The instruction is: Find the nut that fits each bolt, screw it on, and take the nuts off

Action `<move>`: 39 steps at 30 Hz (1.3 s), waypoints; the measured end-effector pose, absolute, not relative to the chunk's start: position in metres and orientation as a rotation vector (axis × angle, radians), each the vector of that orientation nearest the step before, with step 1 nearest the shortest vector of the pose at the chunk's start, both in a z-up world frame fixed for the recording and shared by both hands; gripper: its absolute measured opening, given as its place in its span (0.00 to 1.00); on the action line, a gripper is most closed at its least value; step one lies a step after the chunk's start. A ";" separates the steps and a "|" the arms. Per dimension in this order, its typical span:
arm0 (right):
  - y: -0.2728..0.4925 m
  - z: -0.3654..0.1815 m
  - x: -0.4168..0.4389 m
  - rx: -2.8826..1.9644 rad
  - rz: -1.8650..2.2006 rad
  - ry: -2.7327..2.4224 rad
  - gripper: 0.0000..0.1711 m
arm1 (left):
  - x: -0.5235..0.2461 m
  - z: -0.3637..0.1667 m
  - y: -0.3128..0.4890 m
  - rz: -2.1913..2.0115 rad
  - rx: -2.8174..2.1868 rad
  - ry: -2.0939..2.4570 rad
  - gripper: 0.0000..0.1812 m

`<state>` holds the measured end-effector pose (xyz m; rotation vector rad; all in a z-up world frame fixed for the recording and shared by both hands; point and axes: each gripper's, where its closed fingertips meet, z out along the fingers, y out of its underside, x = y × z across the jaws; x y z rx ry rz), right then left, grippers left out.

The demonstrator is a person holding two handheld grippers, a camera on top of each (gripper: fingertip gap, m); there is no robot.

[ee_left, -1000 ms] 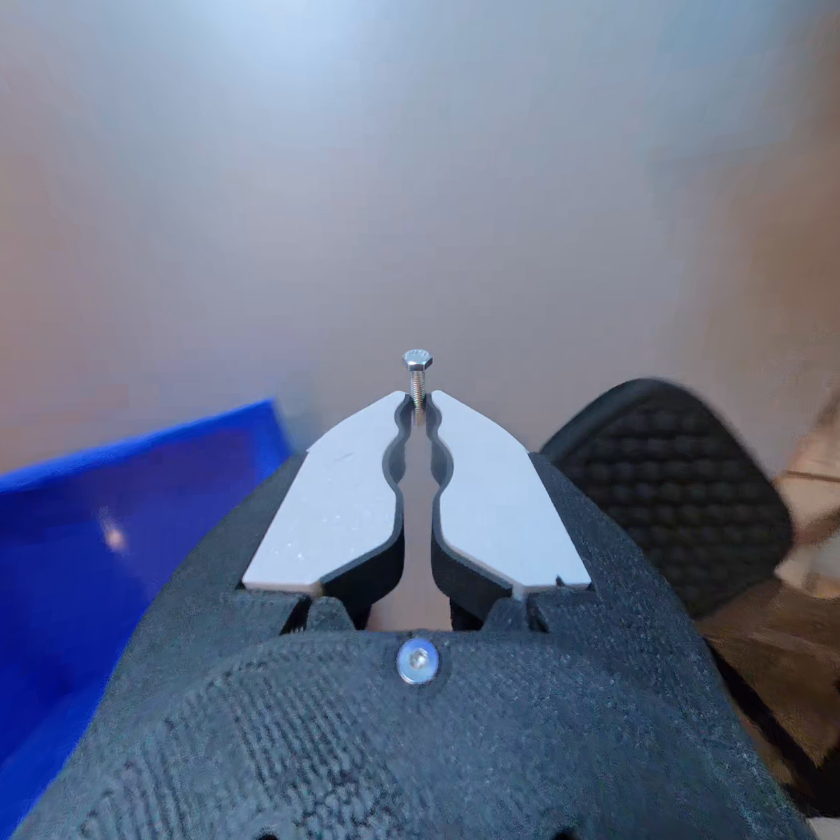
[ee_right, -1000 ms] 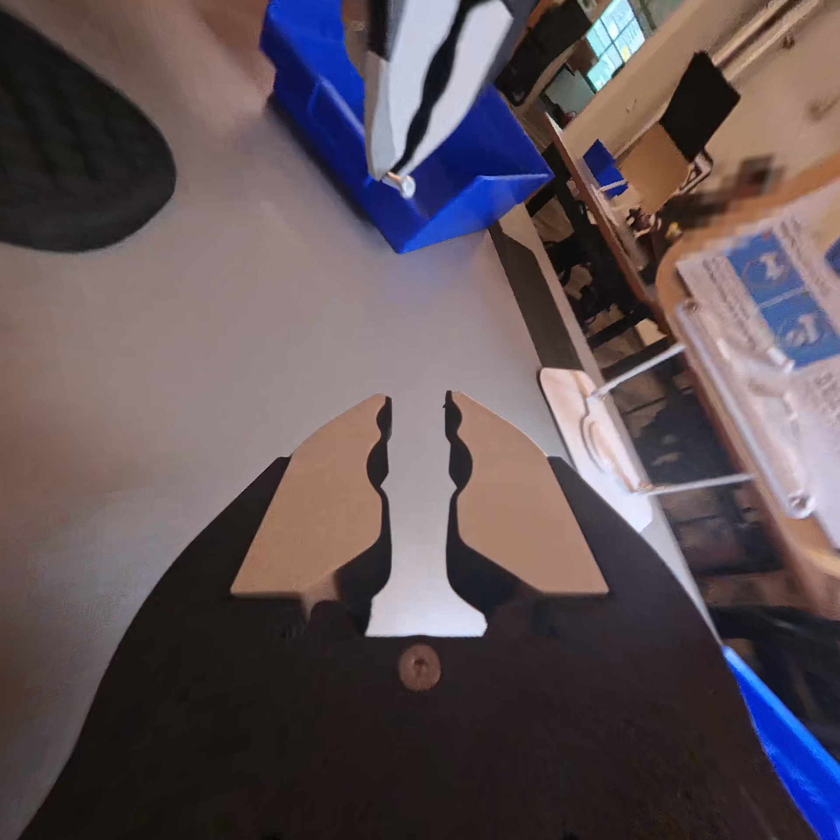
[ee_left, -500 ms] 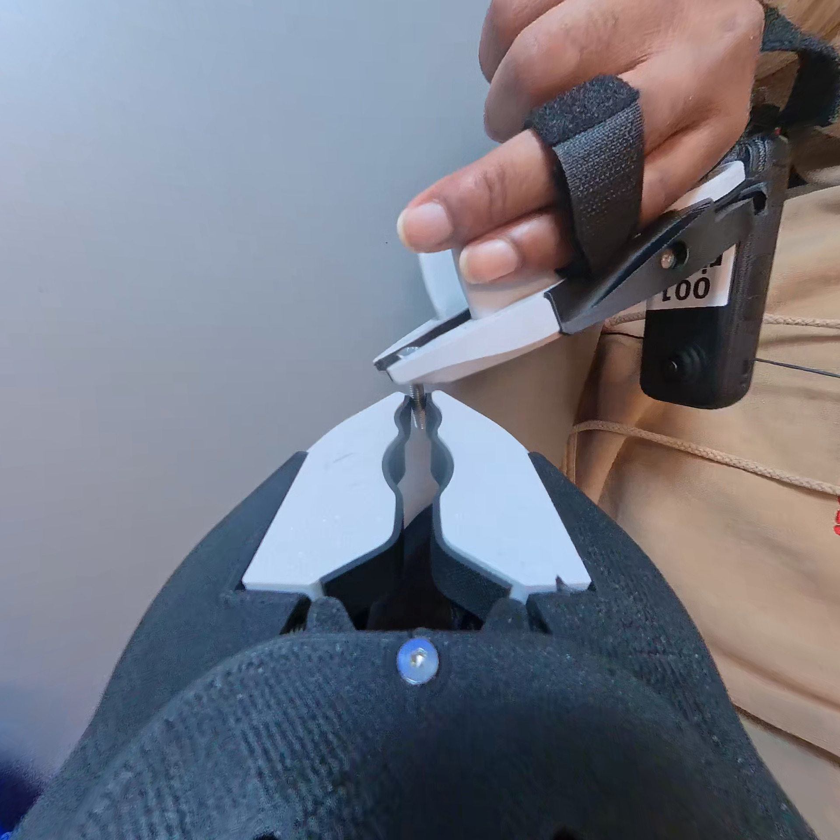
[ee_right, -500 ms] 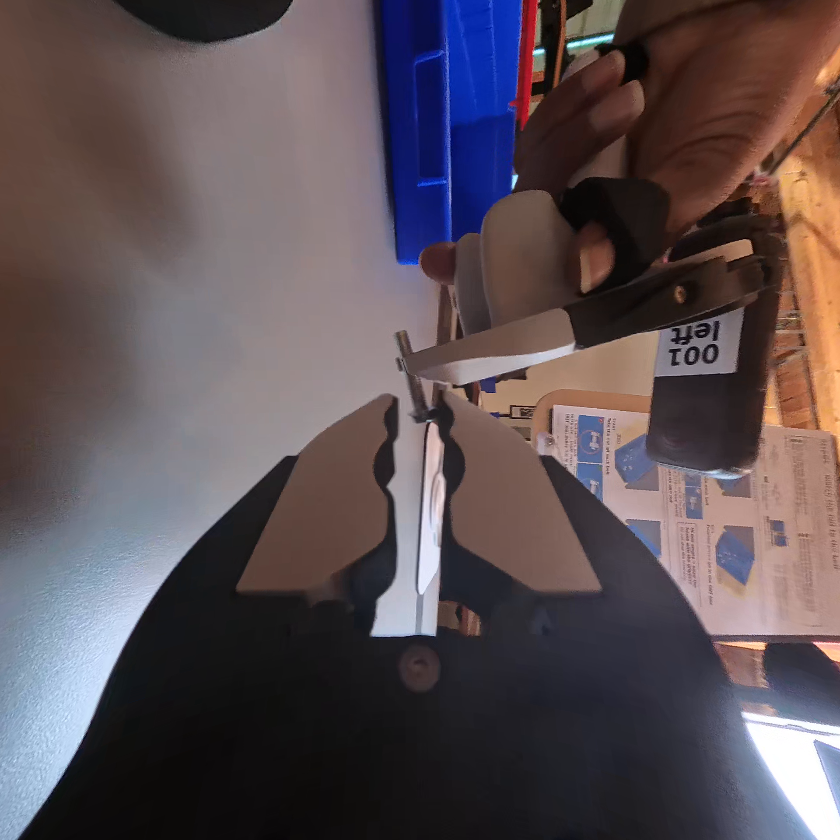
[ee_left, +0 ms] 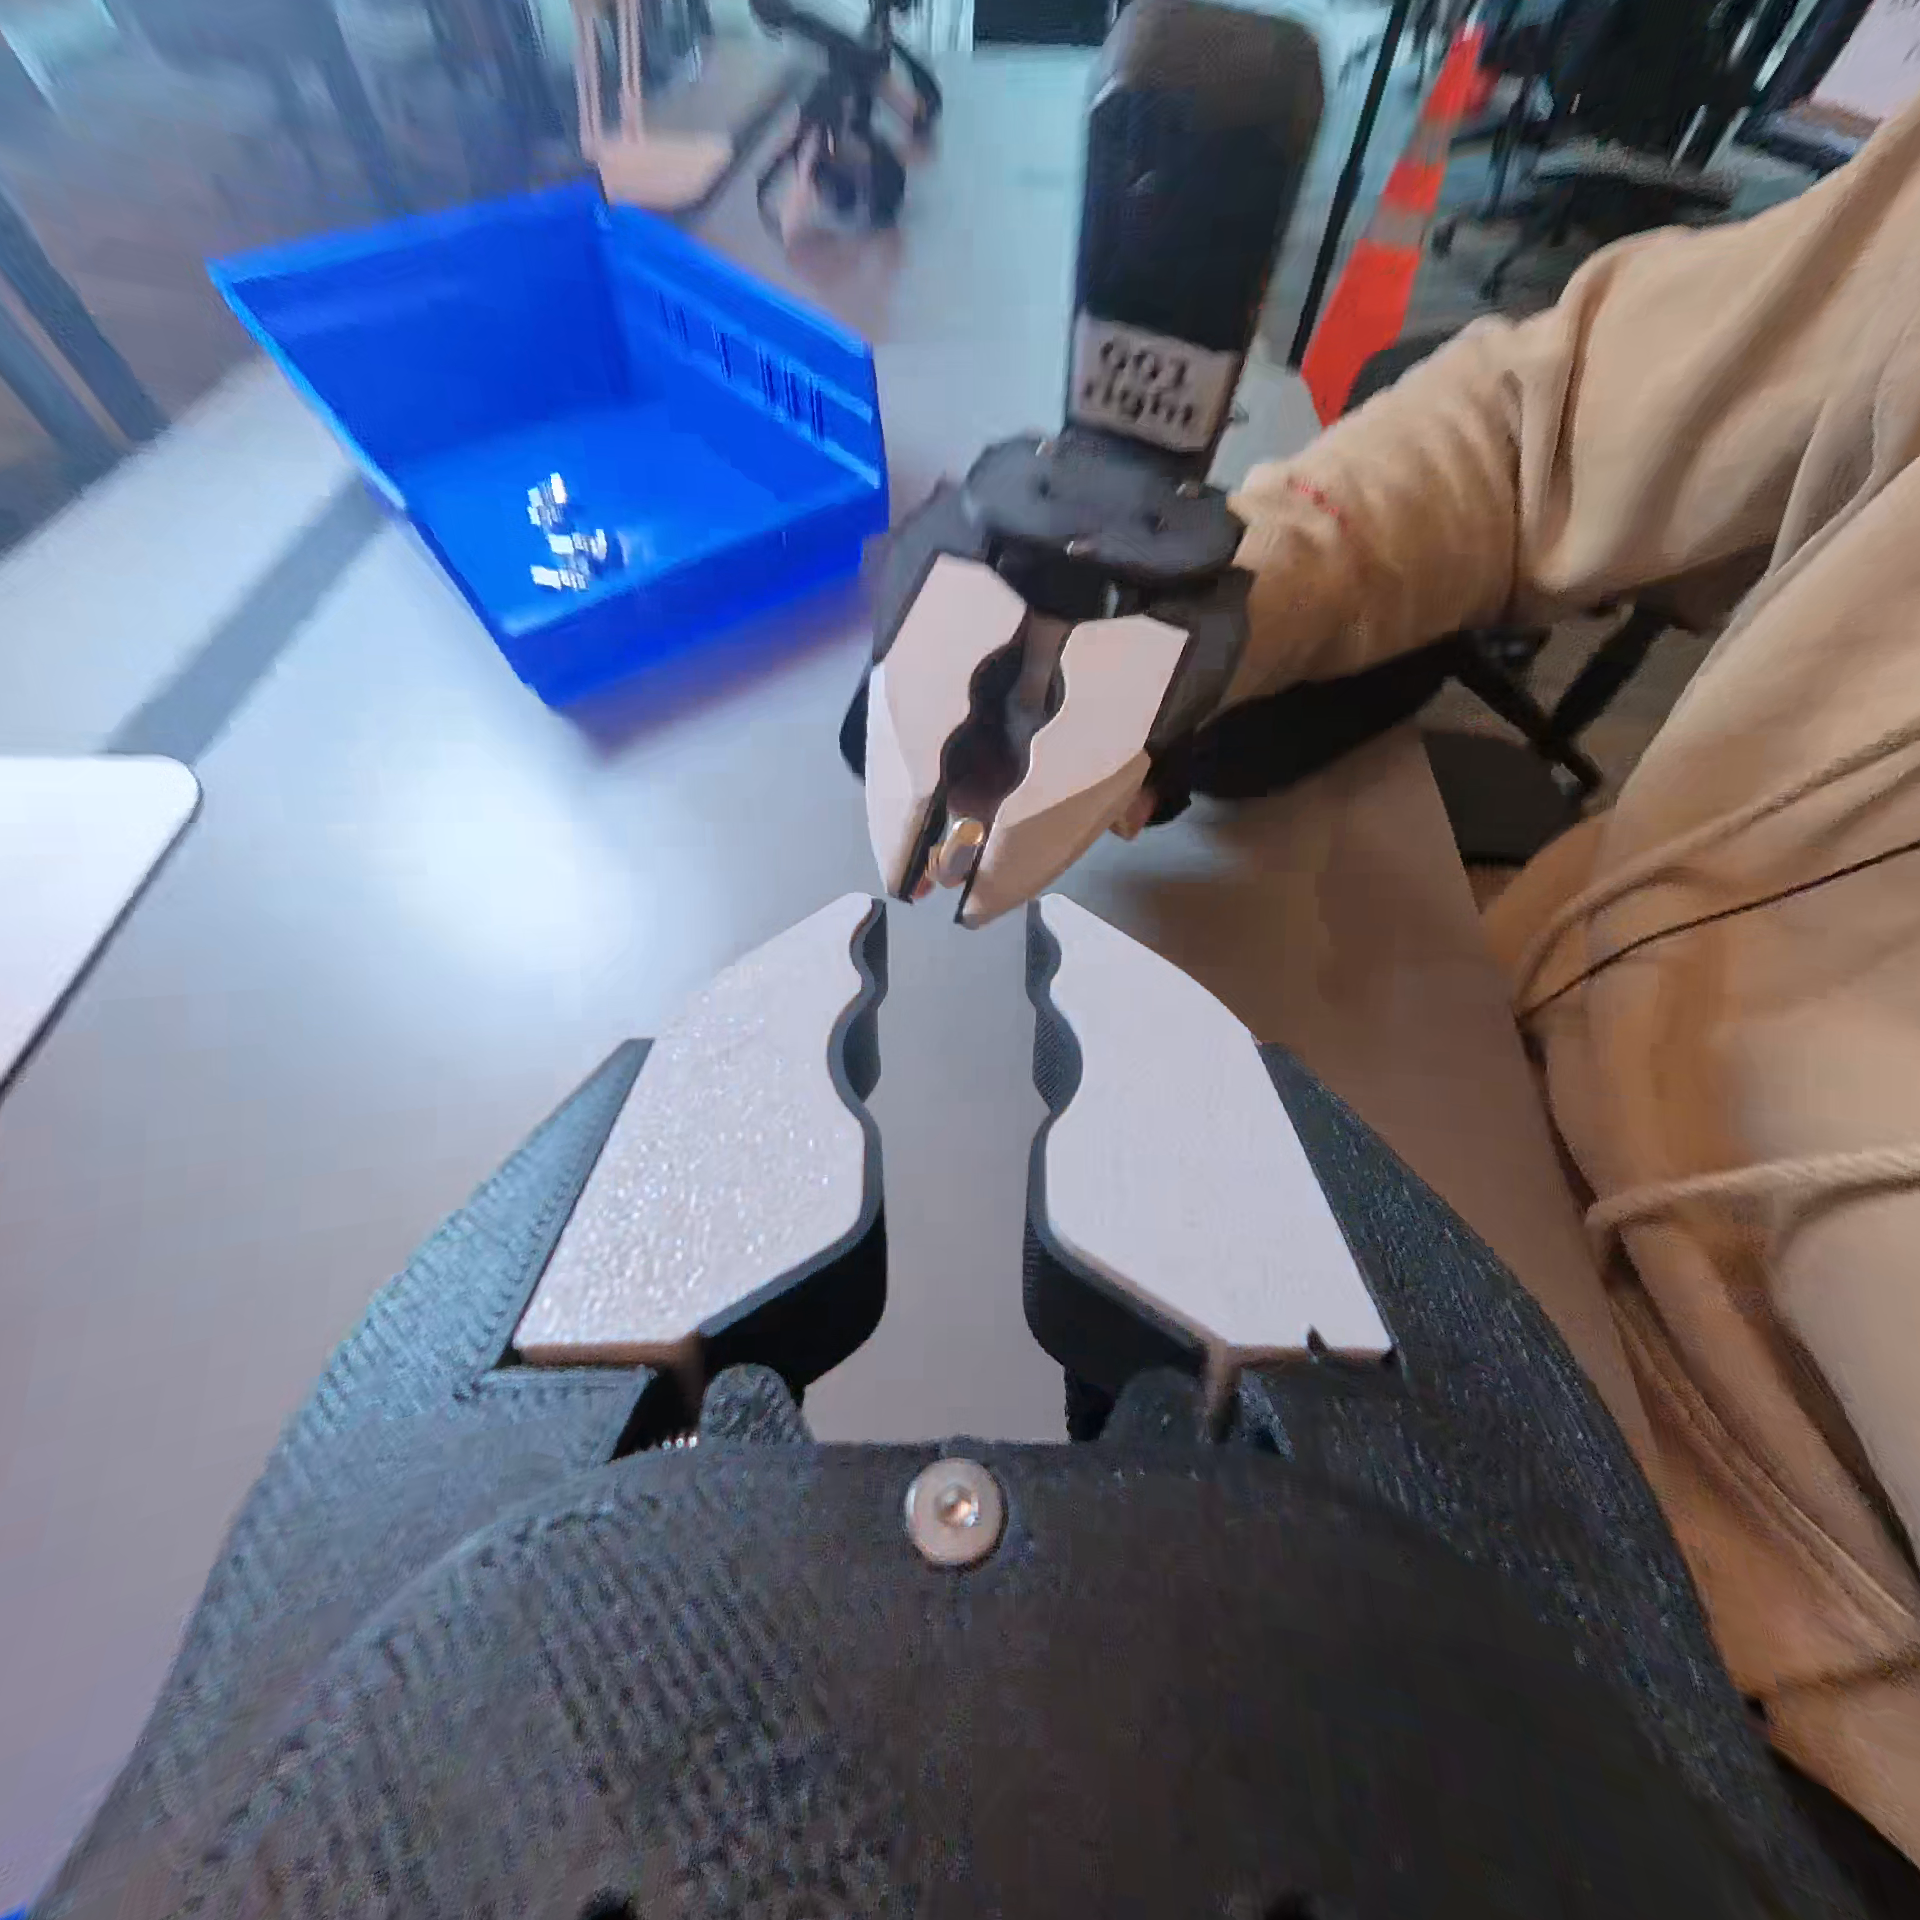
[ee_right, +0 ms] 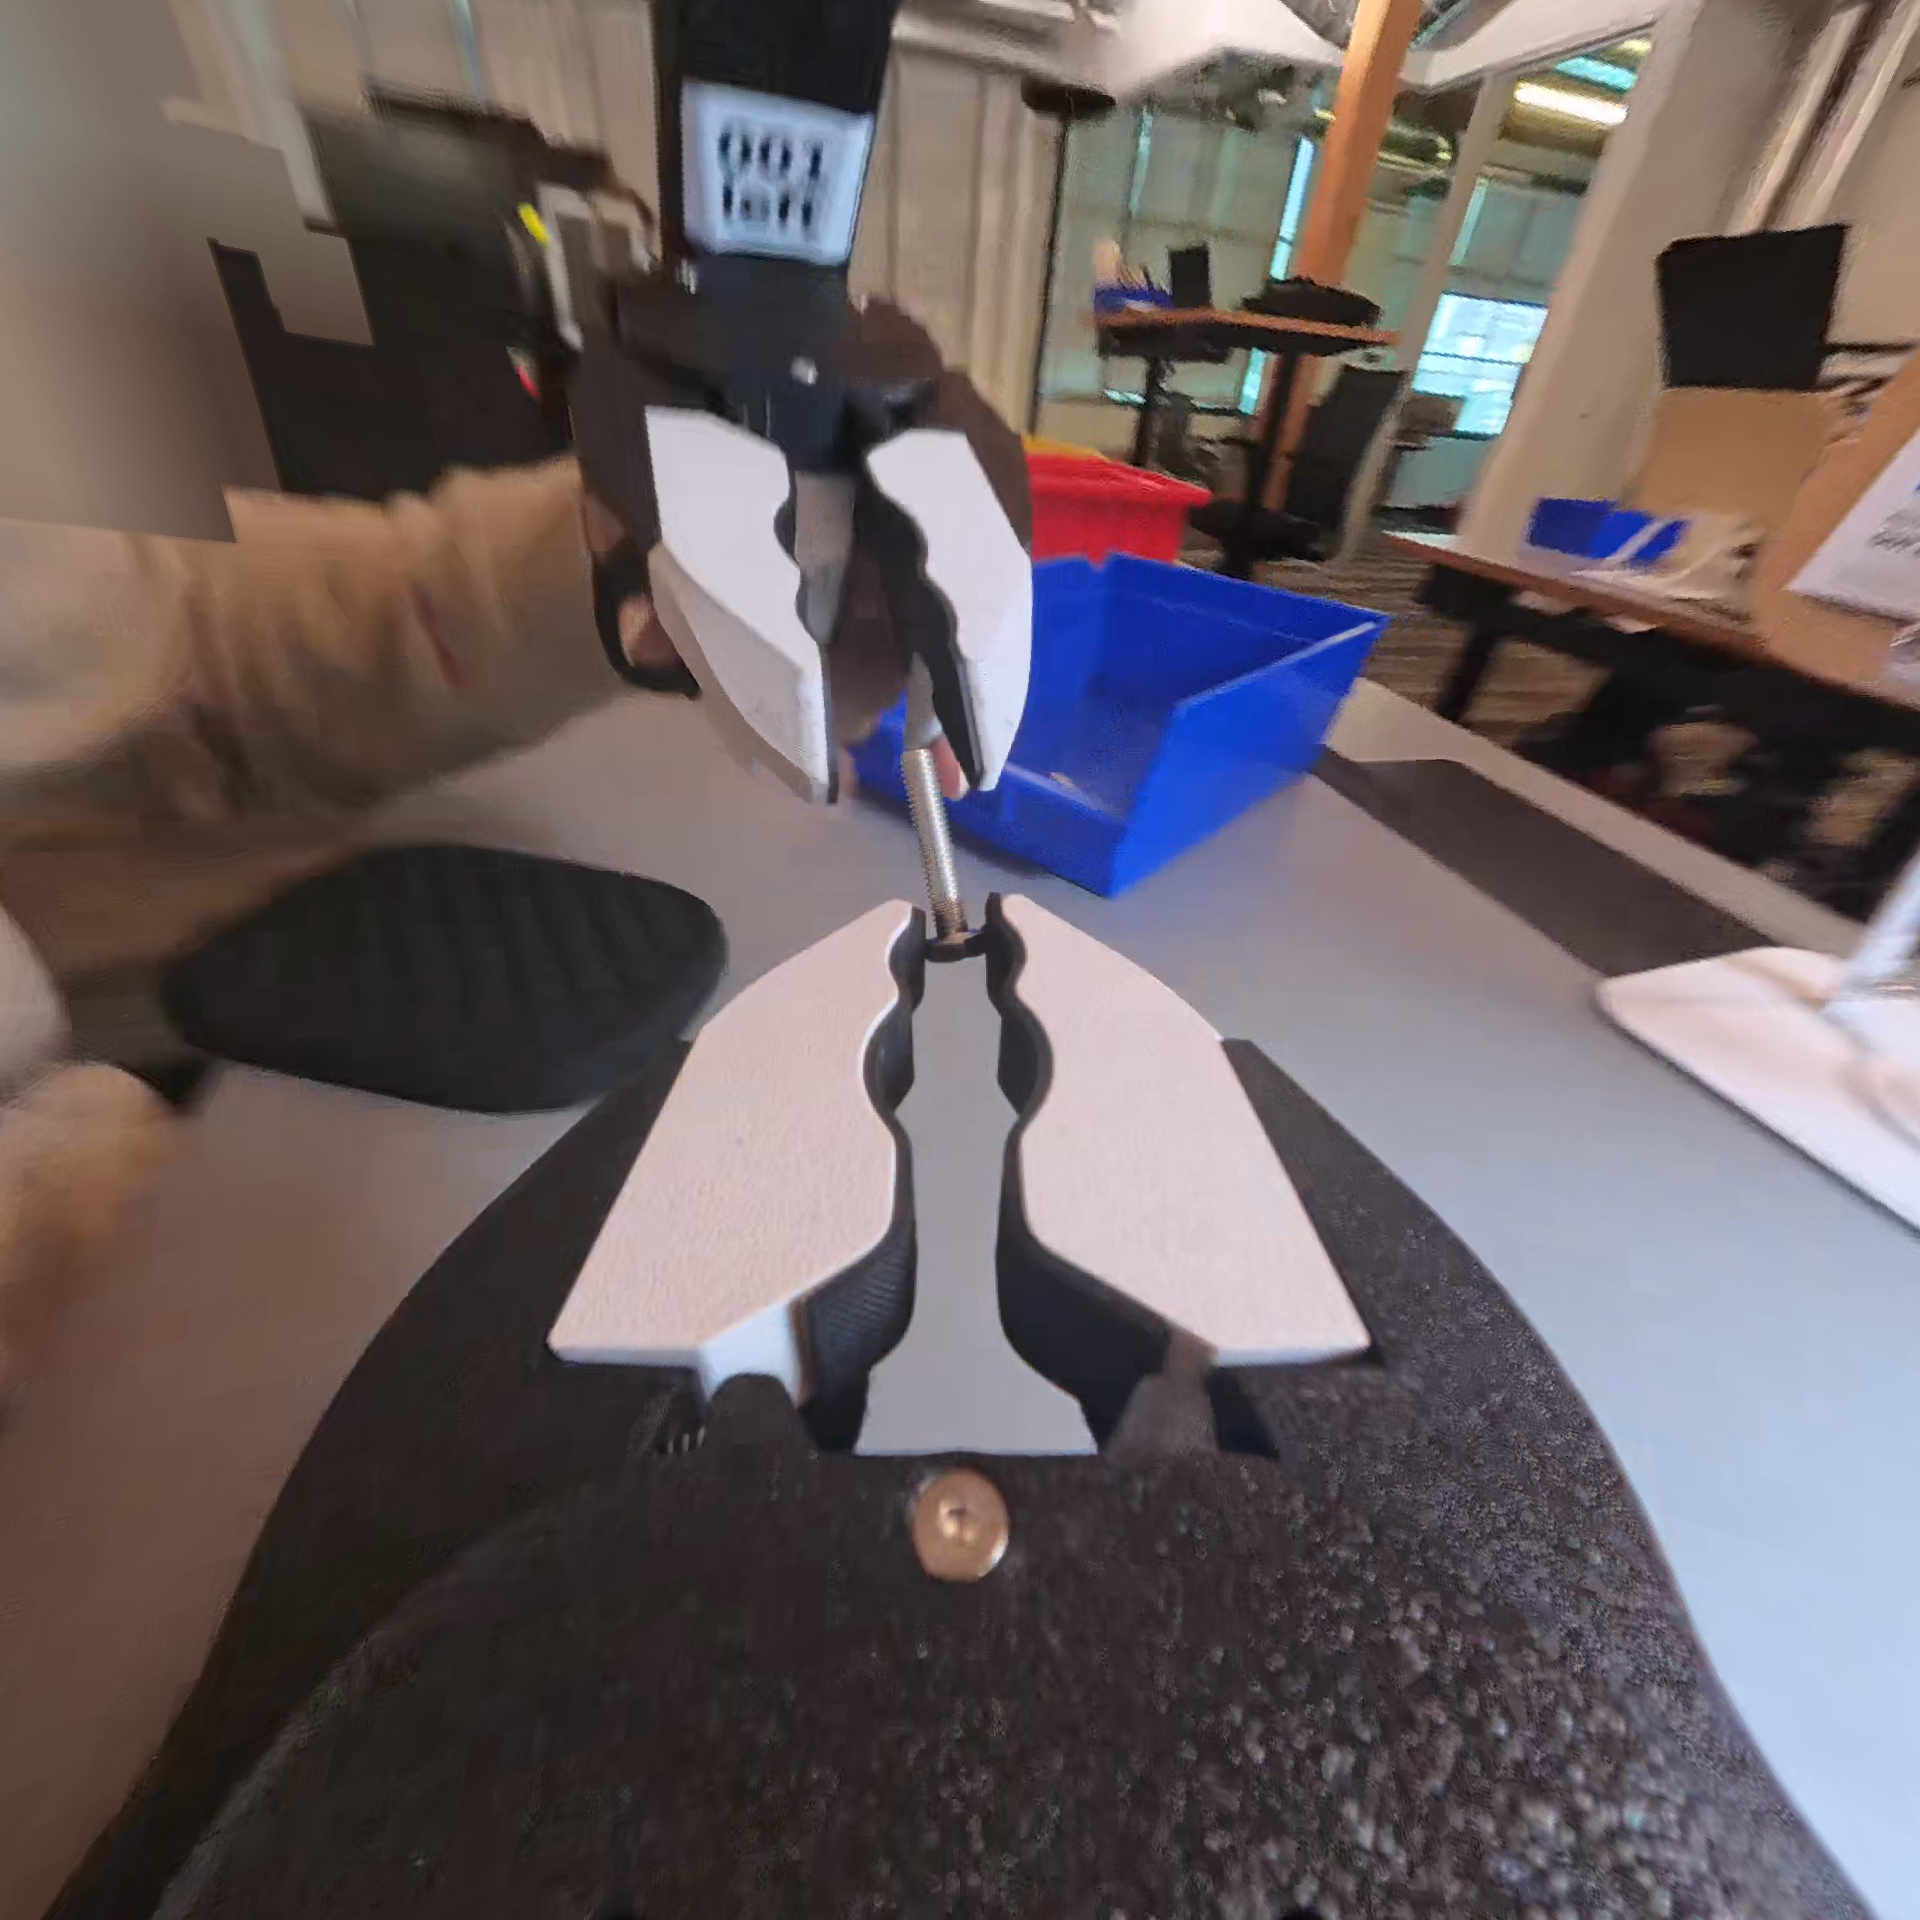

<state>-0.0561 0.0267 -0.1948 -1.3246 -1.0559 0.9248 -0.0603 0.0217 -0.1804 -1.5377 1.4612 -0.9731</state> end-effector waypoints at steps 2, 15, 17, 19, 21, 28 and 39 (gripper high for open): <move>0.020 -0.189 -0.058 -1.307 1.036 -1.027 0.06 | -0.057 -0.173 0.015 -1.006 -1.461 1.426 0.12; 0.004 -0.194 -0.065 -1.260 1.091 -1.118 0.07 | -0.047 -0.179 -0.002 -1.021 -1.363 1.503 0.03; 0.005 -0.198 -0.065 -1.274 1.071 -1.133 0.07 | -0.047 -0.181 0.000 -1.013 -1.369 1.506 0.03; 0.007 -0.204 -0.066 -1.298 1.050 -1.153 0.08 | -0.047 -0.183 0.000 -1.006 -1.374 1.511 0.03; 0.008 -0.210 -0.067 -1.329 1.037 -1.171 0.09 | -0.046 -0.186 0.000 -1.000 -1.383 1.518 0.03; 0.009 -0.219 -0.069 -1.357 0.997 -1.205 0.08 | -0.044 -0.192 0.001 -0.994 -1.397 1.530 0.03; -0.001 -0.223 -0.071 -1.336 1.033 -1.267 0.07 | -0.045 -0.197 -0.008 -0.969 -1.364 1.658 0.03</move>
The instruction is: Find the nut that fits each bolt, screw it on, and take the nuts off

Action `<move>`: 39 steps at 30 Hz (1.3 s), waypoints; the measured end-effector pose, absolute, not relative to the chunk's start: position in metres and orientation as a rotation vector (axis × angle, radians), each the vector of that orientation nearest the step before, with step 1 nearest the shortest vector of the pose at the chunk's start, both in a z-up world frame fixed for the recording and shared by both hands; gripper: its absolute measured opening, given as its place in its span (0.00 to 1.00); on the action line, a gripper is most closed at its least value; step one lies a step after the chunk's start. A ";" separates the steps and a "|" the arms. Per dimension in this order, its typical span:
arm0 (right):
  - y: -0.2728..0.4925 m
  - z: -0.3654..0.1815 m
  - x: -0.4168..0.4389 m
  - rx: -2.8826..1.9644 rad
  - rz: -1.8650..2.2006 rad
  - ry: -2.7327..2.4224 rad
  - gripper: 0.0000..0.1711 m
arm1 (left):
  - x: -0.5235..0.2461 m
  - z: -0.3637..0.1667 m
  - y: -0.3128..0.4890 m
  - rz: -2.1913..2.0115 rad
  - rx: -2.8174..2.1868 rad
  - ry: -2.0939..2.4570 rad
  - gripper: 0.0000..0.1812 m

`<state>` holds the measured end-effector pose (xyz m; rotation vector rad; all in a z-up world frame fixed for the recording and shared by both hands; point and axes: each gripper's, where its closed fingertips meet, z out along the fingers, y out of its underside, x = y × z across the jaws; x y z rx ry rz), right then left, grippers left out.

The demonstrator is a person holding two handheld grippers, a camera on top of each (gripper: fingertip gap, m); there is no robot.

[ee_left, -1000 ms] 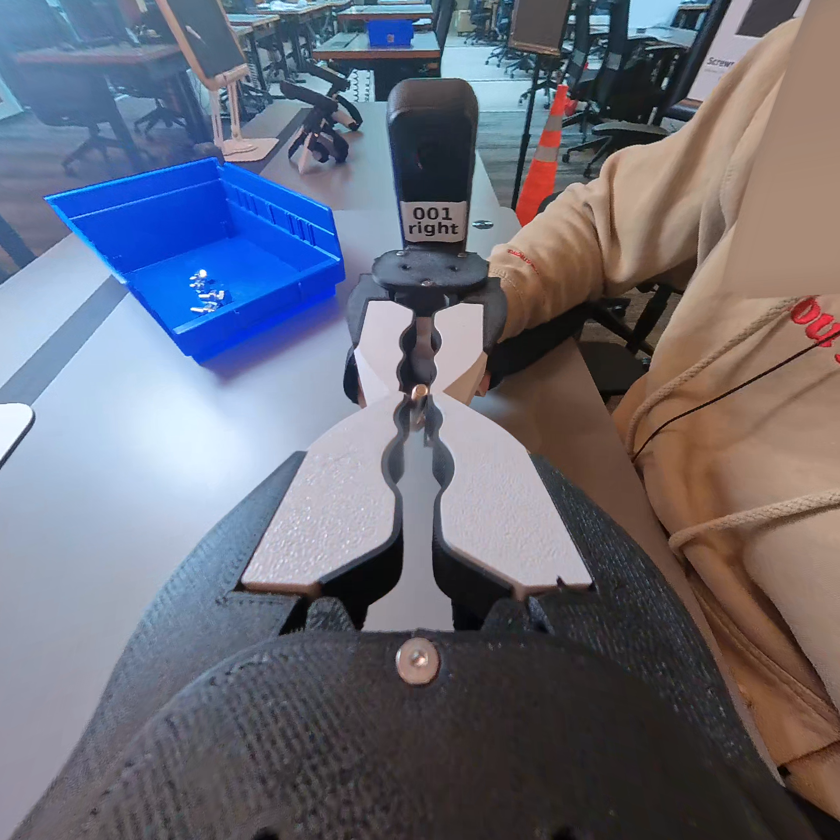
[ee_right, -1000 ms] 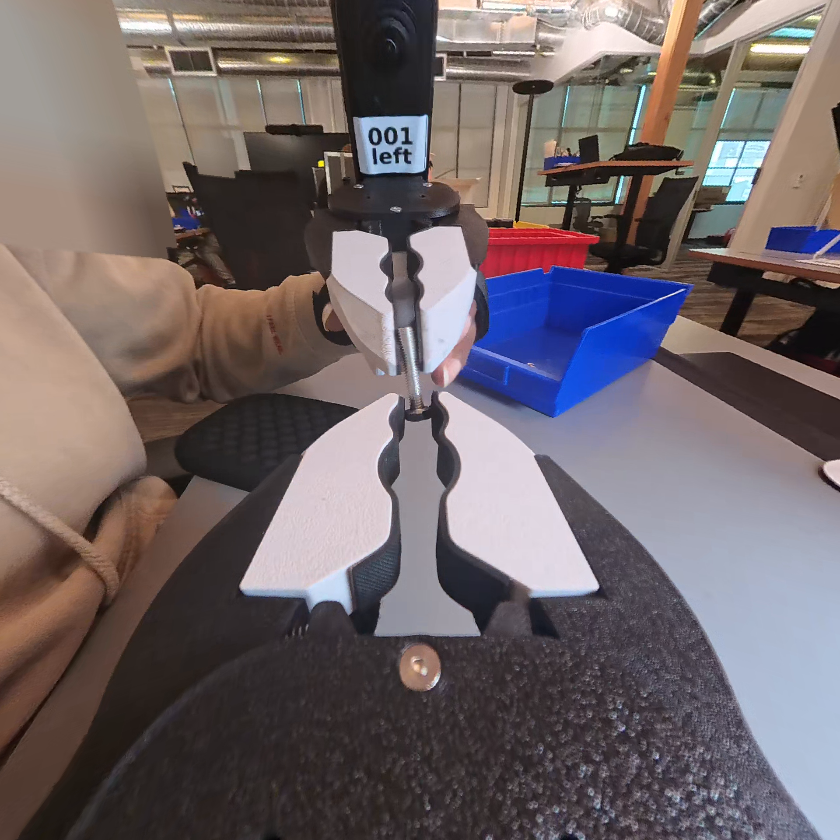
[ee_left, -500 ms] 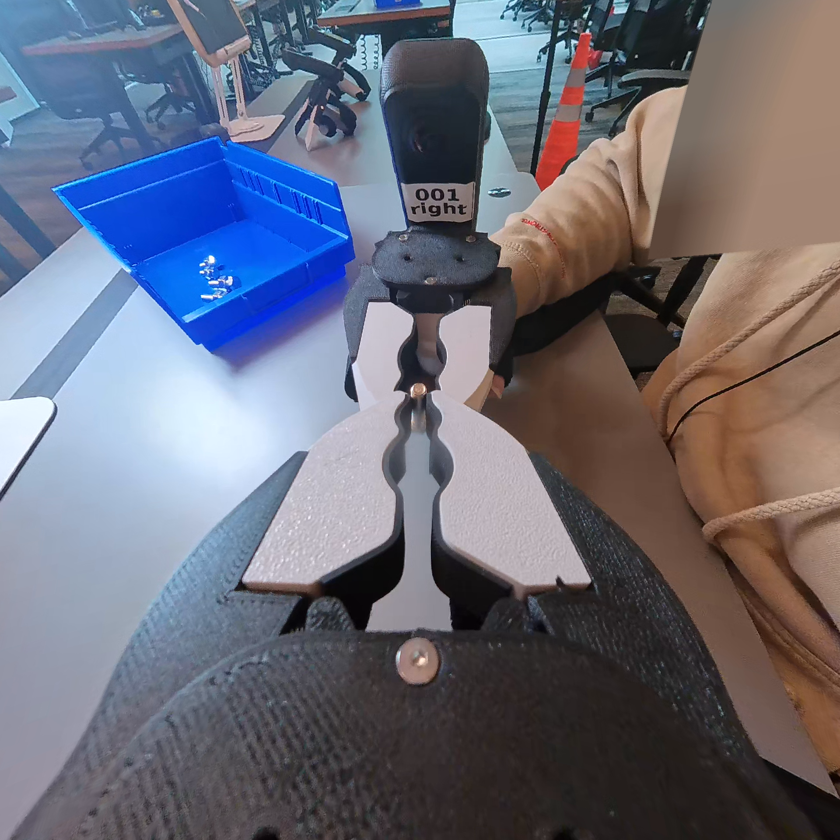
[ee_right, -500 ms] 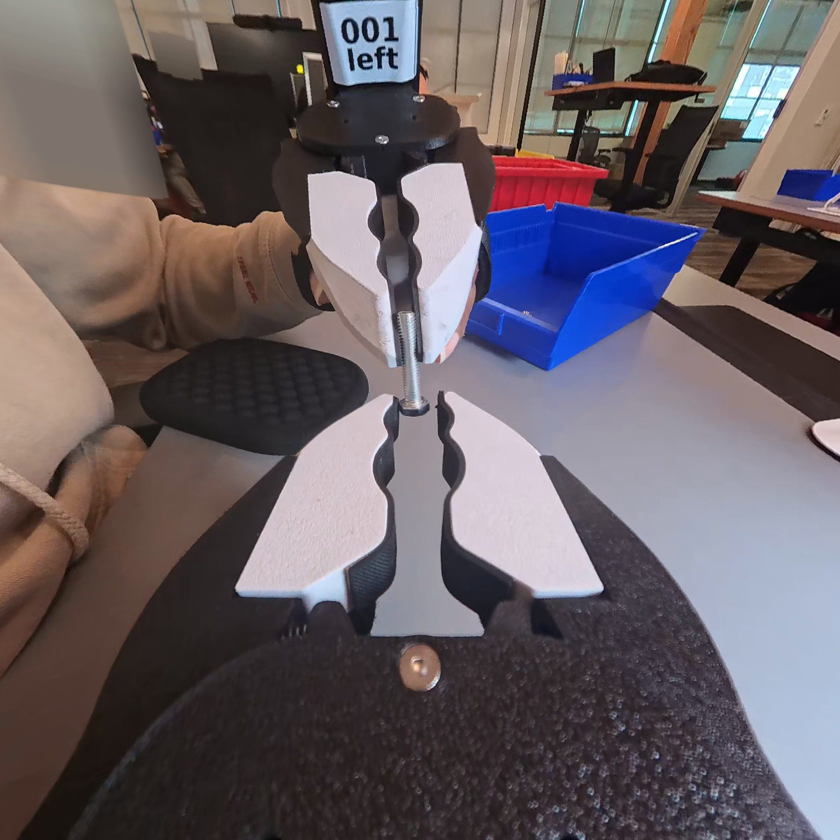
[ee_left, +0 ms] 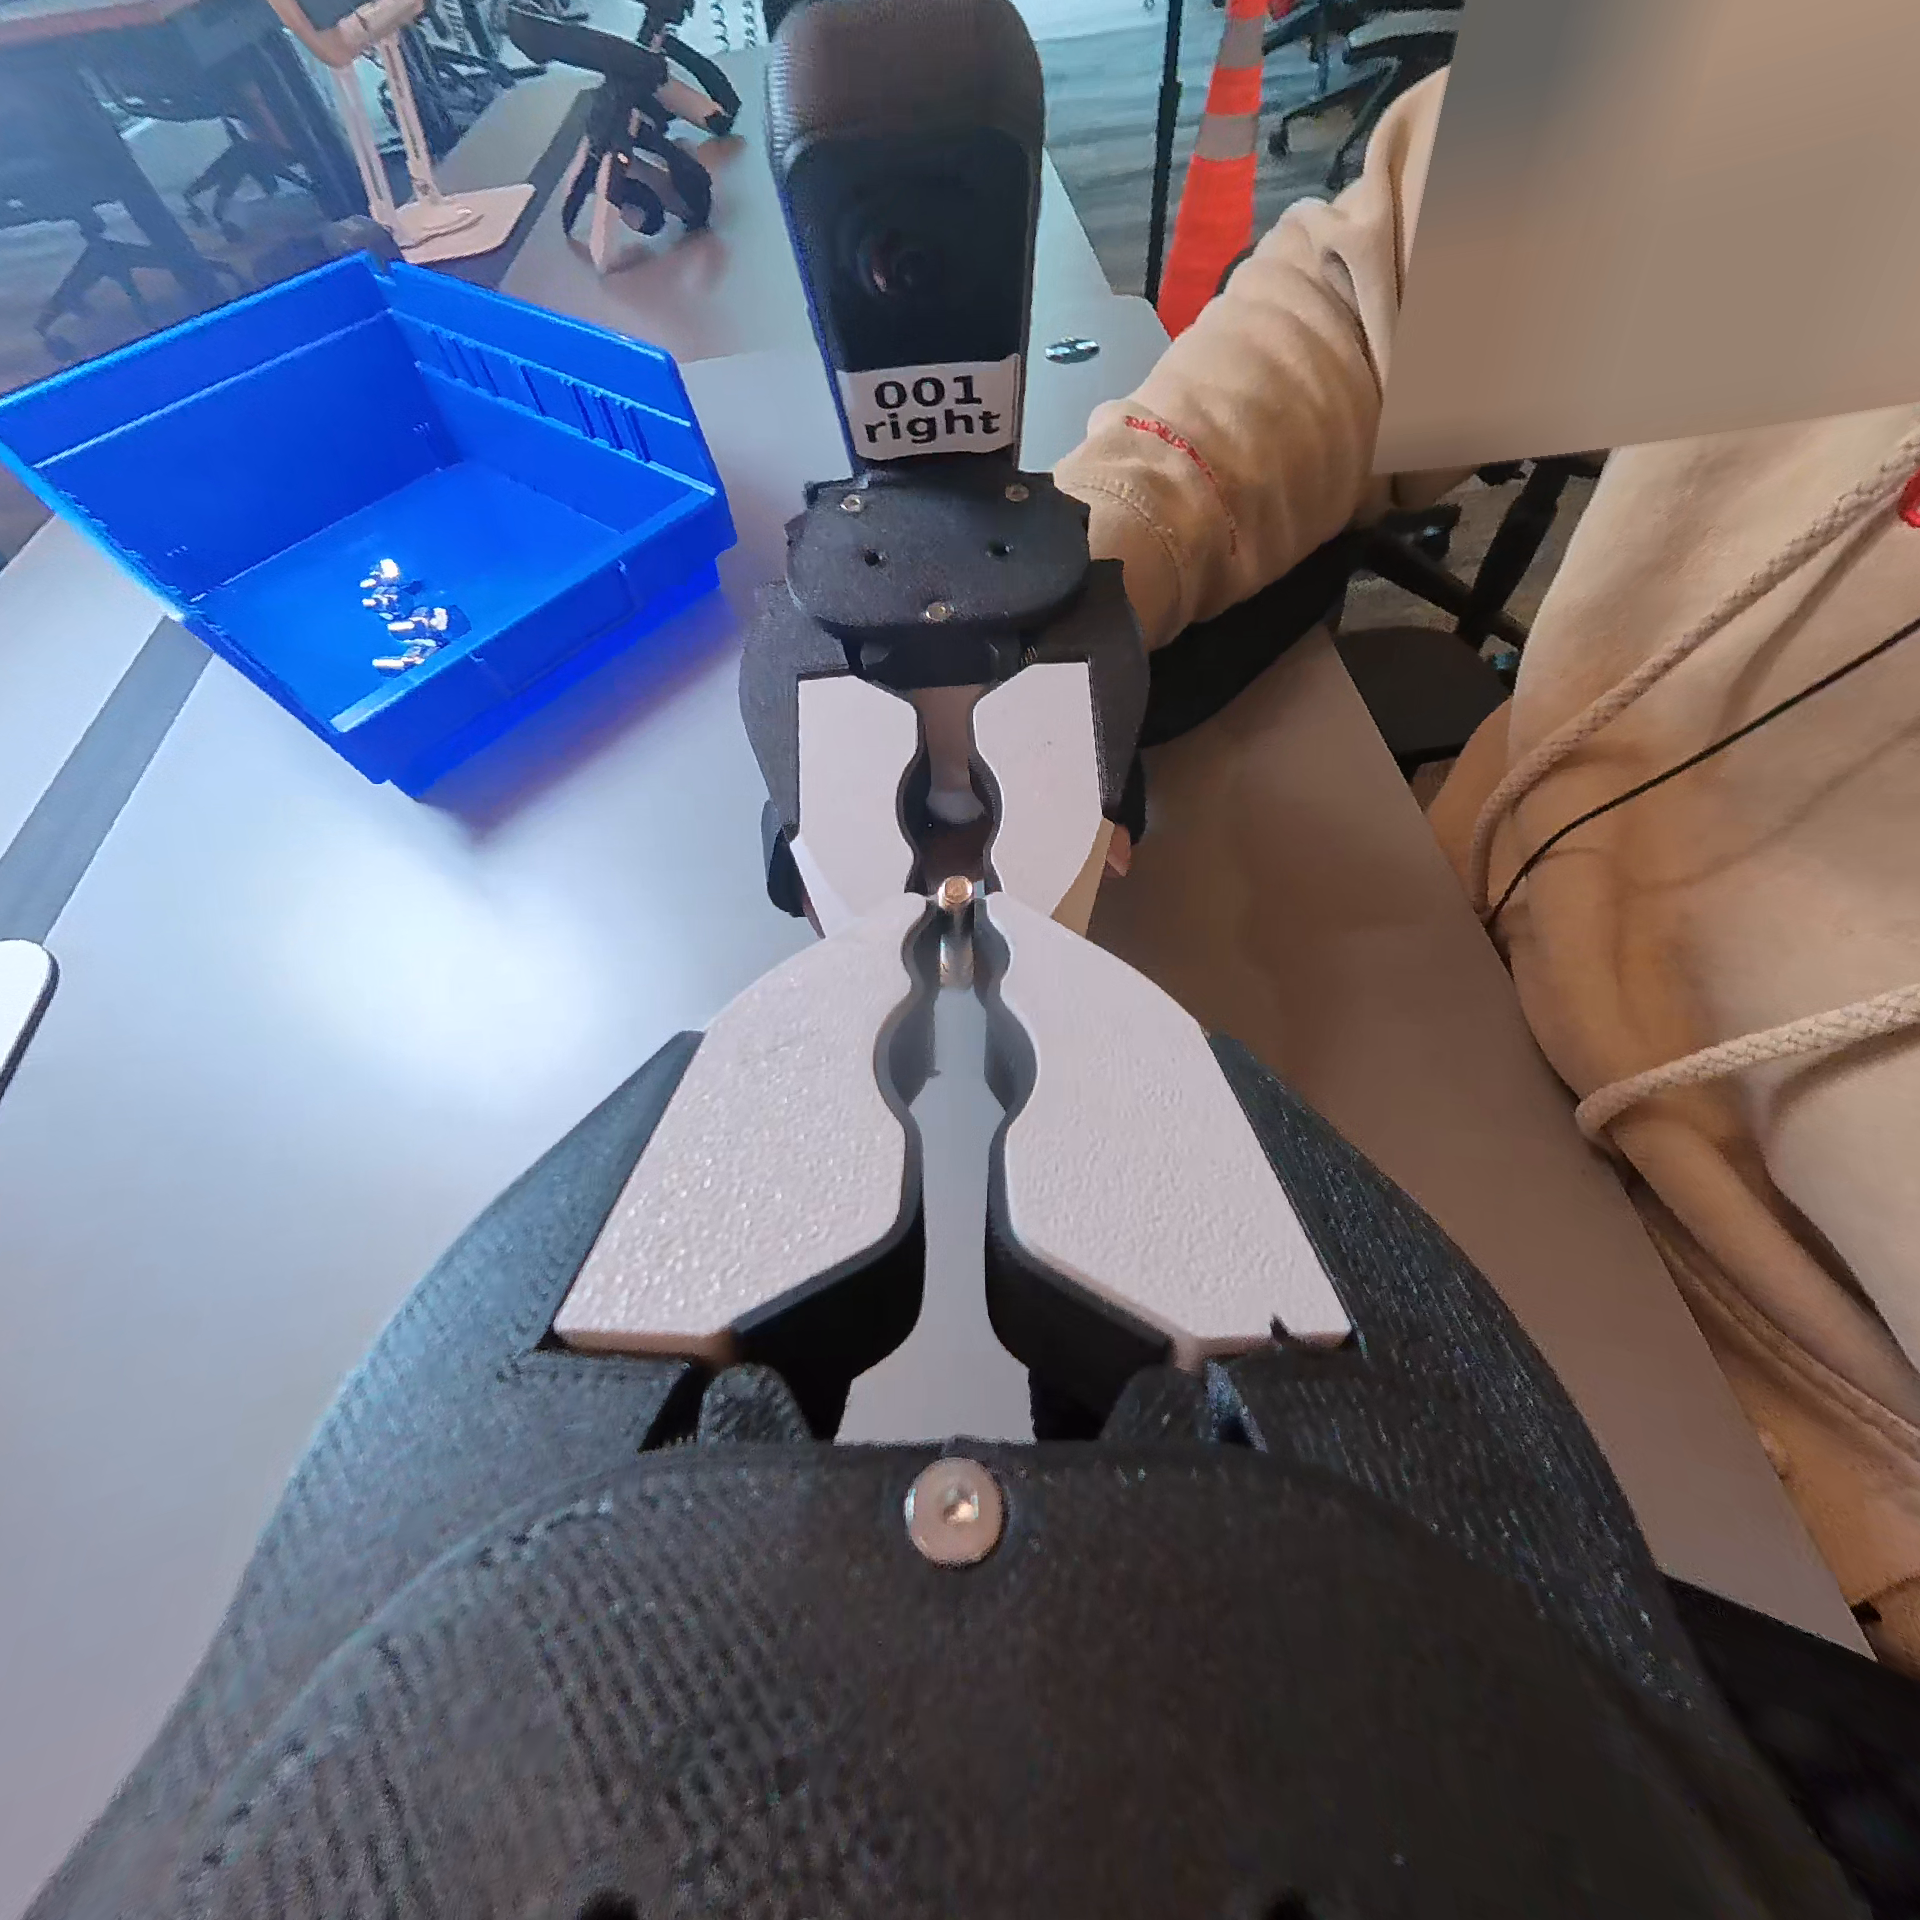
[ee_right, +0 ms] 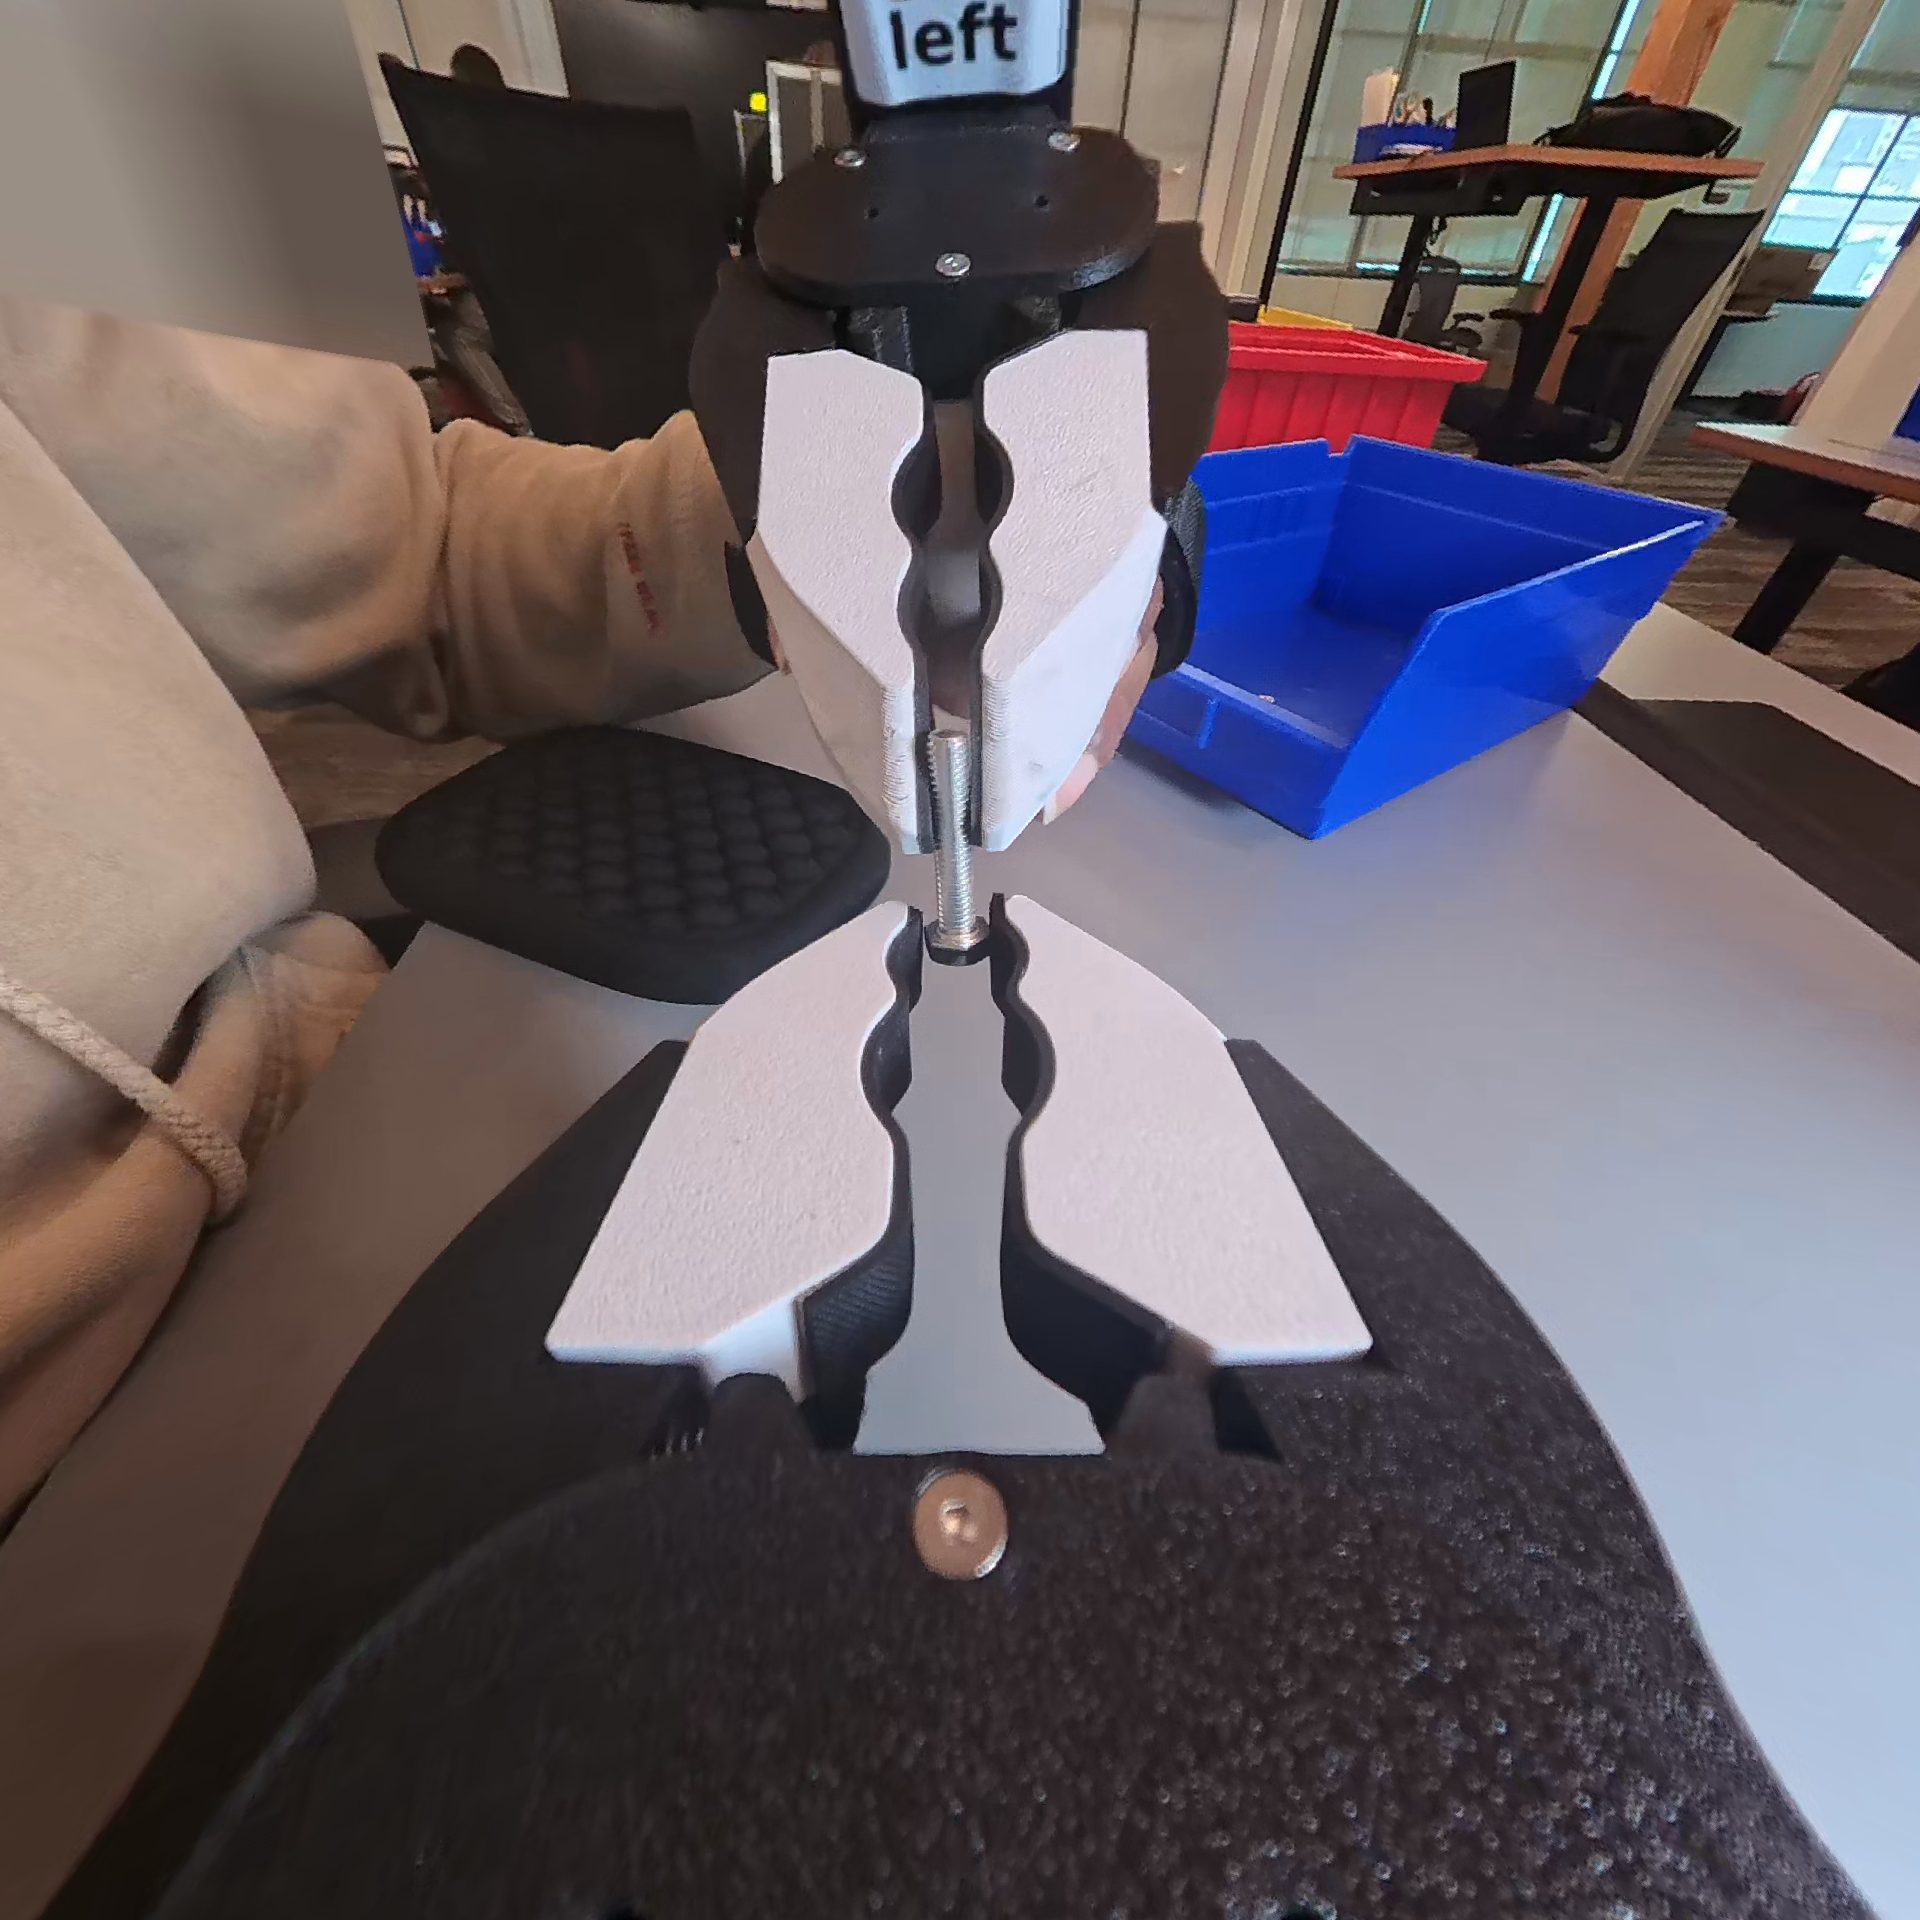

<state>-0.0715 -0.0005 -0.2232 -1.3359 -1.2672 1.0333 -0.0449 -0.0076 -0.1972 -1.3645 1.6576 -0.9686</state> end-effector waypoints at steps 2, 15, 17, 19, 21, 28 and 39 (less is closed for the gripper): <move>-0.003 -0.223 -0.072 -1.328 1.038 -1.279 0.07 | -0.045 -0.197 -0.010 -0.970 -1.358 1.691 0.03; -0.006 -0.213 -0.069 -1.283 1.064 -1.264 0.06 | -0.042 -0.188 -0.013 -1.007 -1.324 1.698 0.03; -0.004 -0.211 -0.068 -1.302 1.069 -1.250 0.06 | -0.044 -0.180 -0.009 -1.041 -1.326 1.624 0.13; 0.000 -0.210 -0.065 -1.326 1.066 -1.229 0.06 | -0.060 -0.160 0.005 -1.036 -1.347 1.518 0.22; 0.006 -0.206 -0.060 -1.338 1.046 -1.203 0.06 | -0.090 -0.131 0.033 -0.977 -1.371 1.359 0.22; 0.020 -0.205 -0.050 -1.370 1.027 -1.166 0.06 | -0.242 -0.163 0.159 -0.475 -2.042 1.101 0.16; 0.012 -0.220 -0.054 -1.382 1.081 -1.210 0.06 | -0.357 -0.302 0.194 -0.044 -2.650 1.483 0.14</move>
